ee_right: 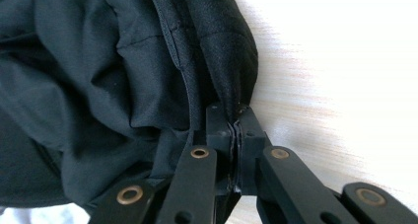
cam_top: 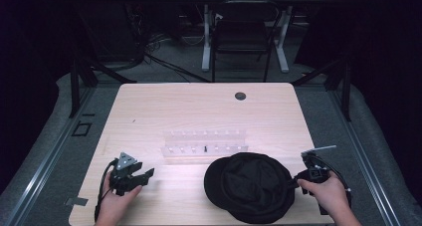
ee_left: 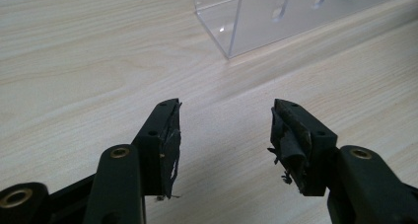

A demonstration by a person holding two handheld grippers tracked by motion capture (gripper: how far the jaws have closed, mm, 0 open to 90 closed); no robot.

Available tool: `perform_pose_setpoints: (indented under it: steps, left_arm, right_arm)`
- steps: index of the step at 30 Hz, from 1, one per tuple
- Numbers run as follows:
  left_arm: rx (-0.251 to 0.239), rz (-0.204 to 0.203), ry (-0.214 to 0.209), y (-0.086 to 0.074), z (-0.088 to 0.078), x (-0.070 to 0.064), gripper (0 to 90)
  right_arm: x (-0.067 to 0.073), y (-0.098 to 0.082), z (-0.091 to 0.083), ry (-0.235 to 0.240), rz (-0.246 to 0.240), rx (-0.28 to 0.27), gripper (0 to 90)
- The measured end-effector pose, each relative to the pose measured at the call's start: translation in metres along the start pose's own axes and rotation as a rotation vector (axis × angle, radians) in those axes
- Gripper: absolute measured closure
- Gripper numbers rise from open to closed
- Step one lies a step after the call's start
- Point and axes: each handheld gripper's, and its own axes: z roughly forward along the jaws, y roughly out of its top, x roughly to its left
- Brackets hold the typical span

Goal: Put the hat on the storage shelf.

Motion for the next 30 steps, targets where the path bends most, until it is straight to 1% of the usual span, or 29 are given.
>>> perform_pose_setpoints:
  steps: [1,2,3,4,5,6,7,8,9,10,11,12,13,14,15,17,18,19,20,21,22,23,24,25,26,27,29,30]
  left_arm:
    - [0.0,0.0,0.001,0.0,0.0,0.0,45.1]
    - [0.0,0.0,0.001,0.0,0.0,0.0,45.1]
    - [0.0,0.0,0.0,0.0,0.0,0.0,45.1]
    - [0.0,0.0,0.0,0.0,0.0,0.0,45.1]
    - [0.0,0.0,0.0,0.0,0.0,0.0,45.1]
    - [-0.002,0.0,0.001,0.0,0.001,0.0,45.1]
    - [-0.002,0.0,0.001,0.0,0.001,0.0,45.1]
    - [-0.002,-0.001,0.001,0.0,0.001,0.0,45.1]
    - [-0.002,-0.001,0.001,0.0,0.001,0.0,45.1]
    - [-0.002,-0.001,0.001,0.0,0.001,0.0,45.1]
    - [-0.001,-0.001,0.002,0.0,0.001,0.0,45.1]
    - [-0.001,-0.001,0.002,0.0,0.001,0.0,45.1]
    - [-0.001,-0.002,0.002,0.0,0.001,-0.001,45.1]
    - [-0.003,-0.002,0.002,0.0,0.001,-0.001,45.1]
    - [-0.003,-0.002,0.002,0.0,0.001,-0.001,45.1]
    - [-0.003,-0.001,0.002,0.0,0.001,-0.001,45.1]
    - [-0.002,-0.002,0.002,0.0,0.001,-0.001,45.1]
    - [-0.001,-0.001,0.002,0.0,0.001,-0.001,45.1]
    - [0.0,-0.001,0.001,0.0,0.001,-0.001,45.1]
    - [0.0,-0.002,0.001,-0.001,0.001,-0.001,45.1]
    - [0.0,-0.002,0.001,-0.001,0.001,-0.001,45.1]
    - [0.0,-0.002,0.001,-0.001,0.001,-0.001,45.1]
    - [-0.001,0.0,0.002,-0.001,0.001,-0.001,45.1]
    - [-0.001,0.0,0.002,-0.001,0.001,-0.001,45.1]
    - [-0.002,0.0,0.002,0.0,0.001,-0.001,45.1]
    - [-0.002,0.0,0.002,0.0,0.001,-0.001,45.1]
    - [-0.002,0.0,0.002,0.0,0.001,-0.001,45.1]
    - [-0.002,-0.001,0.003,-0.001,0.001,-0.001,45.1]
  right_arm:
    - [0.0,0.0,-0.001,0.009,0.003,-0.001,87.7]
    - [-0.001,0.0,-0.003,0.014,-0.007,0.013,87.6]
    - [-0.001,0.0,-0.003,0.014,-0.007,0.013,87.6]
    - [-0.002,-0.001,-0.004,0.041,0.016,-0.012,87.7]
    - [-0.002,-0.001,-0.004,0.041,0.016,-0.012,87.7]
    - [-0.002,0.0,-0.008,0.044,-0.006,0.019,87.7]
    - [-0.002,0.0,-0.008,0.044,-0.006,0.019,87.7]
    - [-0.001,-0.001,-0.009,0.05,0.008,-0.004,87.7]
    - [-0.001,-0.001,-0.009,0.05,0.008,-0.004,87.7]
    - [0.001,-0.001,-0.012,0.048,-0.008,0.005,87.7]
    - [0.001,-0.001,-0.012,0.048,-0.008,0.005,87.7]
    - [0.005,-0.001,-0.014,0.044,-0.004,-0.015,87.7]
    - [0.005,-0.001,-0.014,0.044,-0.004,-0.015,87.7]
    - [0.008,0.0,-0.018,0.034,-0.032,0.005,87.7]
    - [0.01,-0.001,-0.019,0.033,-0.023,-0.01,87.7]
    - [0.012,-0.001,-0.021,0.034,-0.022,-0.014,87.7]
    - [0.014,0.001,-0.024,0.027,-0.042,0.007,87.7]
    - [0.016,0.001,-0.026,0.021,-0.045,0.002,87.7]
    - [0.017,0.001,-0.028,0.018,-0.054,0.008,87.7]
    - [0.02,0.0,-0.029,0.021,-0.035,-0.023,87.7]
    - [0.022,0.0,-0.032,0.015,-0.044,-0.017,87.7]
    - [0.026,0.001,-0.036,0.016,-0.048,-0.024,87.7]
    - [0.028,0.002,-0.039,0.006,-0.056,-0.017,87.7]
    - [0.028,0.002,-0.039,0.006,-0.056,-0.017,87.7]
    - [0.032,0.002,-0.043,0.002,-0.051,-0.029,87.7]
    - [0.032,0.002,-0.043,0.002,-0.051,-0.029,87.7]
    - [0.036,0.004,-0.049,0.006,-0.067,-0.022,87.6]
    - [0.038,0.004,-0.051,0.002,-0.061,-0.027,87.6]
